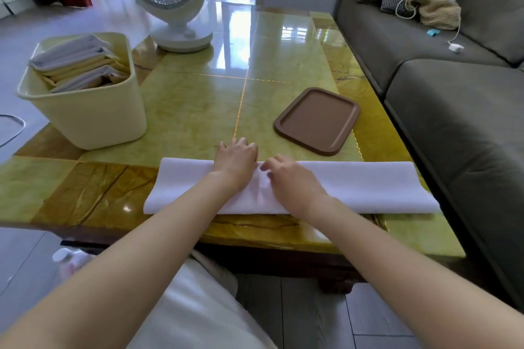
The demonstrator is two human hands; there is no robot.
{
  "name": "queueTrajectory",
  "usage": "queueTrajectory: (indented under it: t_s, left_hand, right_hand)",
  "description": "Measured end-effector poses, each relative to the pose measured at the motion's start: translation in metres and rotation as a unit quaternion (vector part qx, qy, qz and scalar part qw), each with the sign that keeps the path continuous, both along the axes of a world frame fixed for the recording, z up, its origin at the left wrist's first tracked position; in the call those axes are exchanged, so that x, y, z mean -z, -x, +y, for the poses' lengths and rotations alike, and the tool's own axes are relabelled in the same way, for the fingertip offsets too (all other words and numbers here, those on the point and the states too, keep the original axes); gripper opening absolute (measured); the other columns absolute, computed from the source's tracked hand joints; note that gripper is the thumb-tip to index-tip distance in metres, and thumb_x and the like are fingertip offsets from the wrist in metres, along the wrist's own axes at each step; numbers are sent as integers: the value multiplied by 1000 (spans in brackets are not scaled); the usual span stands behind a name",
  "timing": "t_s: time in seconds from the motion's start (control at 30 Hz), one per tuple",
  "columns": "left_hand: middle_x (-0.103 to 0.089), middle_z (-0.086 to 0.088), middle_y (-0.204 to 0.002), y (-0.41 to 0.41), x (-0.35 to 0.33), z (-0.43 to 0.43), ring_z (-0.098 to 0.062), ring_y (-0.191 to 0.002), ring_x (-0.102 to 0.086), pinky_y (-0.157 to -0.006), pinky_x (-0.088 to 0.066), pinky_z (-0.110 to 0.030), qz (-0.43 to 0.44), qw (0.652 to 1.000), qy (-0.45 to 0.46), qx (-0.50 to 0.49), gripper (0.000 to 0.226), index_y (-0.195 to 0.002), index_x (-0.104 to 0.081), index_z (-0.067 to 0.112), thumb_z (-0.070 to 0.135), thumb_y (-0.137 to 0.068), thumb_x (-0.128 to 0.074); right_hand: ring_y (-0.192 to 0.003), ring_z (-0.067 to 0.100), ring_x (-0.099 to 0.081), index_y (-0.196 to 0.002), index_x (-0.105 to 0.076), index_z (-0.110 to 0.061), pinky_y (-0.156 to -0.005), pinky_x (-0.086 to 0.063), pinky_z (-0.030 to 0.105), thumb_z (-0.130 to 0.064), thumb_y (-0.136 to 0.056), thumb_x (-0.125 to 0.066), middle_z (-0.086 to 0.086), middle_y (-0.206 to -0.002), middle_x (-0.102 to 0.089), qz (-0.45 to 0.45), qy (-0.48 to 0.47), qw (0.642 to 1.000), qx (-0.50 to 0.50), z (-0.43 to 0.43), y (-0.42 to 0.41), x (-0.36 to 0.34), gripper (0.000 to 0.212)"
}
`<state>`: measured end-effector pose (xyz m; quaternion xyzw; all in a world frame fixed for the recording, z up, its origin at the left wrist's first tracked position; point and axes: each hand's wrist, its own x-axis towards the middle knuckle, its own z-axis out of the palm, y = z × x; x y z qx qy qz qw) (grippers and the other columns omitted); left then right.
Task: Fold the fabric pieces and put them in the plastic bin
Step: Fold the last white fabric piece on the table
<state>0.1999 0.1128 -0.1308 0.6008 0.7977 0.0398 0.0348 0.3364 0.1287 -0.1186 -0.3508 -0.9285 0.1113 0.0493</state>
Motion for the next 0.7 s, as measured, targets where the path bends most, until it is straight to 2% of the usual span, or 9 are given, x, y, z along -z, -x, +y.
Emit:
queueTrajectory:
  t_s: [0.07,0.13,0.27,0.4,0.53,0.63,0.7]
  left_hand:
    - [-49,-9,-123,5,0,-12,-27,-119,-44,-98,-34,-39,-19,1000,6,-6,24,-117,-52,15,22,-96,-44]
    - [-47,-9,-124,14,2,-28,-27,-120,-43,-95,-36,-39,-34,999,0,-15,28,-122,-50,16,20,-95,-43]
    - [-43,-7,-132,39,9,-72,-26,-126,-38,-98,-36,-39,-75,996,-18,-44,42,-136,-41,18,23,-95,-46]
    - [-43,-9,-134,56,18,-110,-26,-126,-37,-101,-33,-38,-102,987,-61,-109,41,-134,-44,16,26,-94,-48]
    - [-40,-10,-134,60,17,-130,-29,-125,-35,-101,-33,-41,-66,981,-32,-179,47,-137,-38,17,36,-95,-46]
    - [-37,-13,-134,61,13,-137,-33,-122,-37,-97,-37,-44,-78,976,-22,-201,57,-139,-33,13,41,-92,-49]
    - [-37,-14,-132,59,9,-139,-35,-115,-47,-87,-43,-42,-108,971,-20,-211,61,-136,-33,9,44,-90,-53]
  right_hand:
    - [-124,22,-43,-134,-44,-12,-95,-44,35,-15,-100,-37,4,-136,-44,-2,37,999,-38,-21,13,3,36]
    - [-130,25,-35,-138,-39,-10,-104,-36,36,-25,-100,-36,7,-143,-39,-24,62,998,-22,-32,22,9,41]
    - [-142,30,-16,-146,-21,-10,-115,-18,42,-37,-100,-33,13,-155,-17,-112,46,993,5,-42,31,21,55]
    - [-146,30,-2,-150,-6,-13,-117,-8,48,-43,-101,-22,11,-159,-1,-147,40,988,27,-49,37,27,60]
    - [-146,31,2,-151,-1,-13,-117,-7,52,-46,-100,-18,10,-159,3,-175,31,983,40,-52,44,29,63]
    - [-146,31,3,-151,0,-13,-116,-9,53,-47,-100,-18,10,-159,3,-184,24,982,42,-54,46,27,63]
    - [-146,30,4,-151,0,-14,-116,-8,53,-47,-100,-18,10,-159,4,-184,28,982,45,-55,47,26,63]
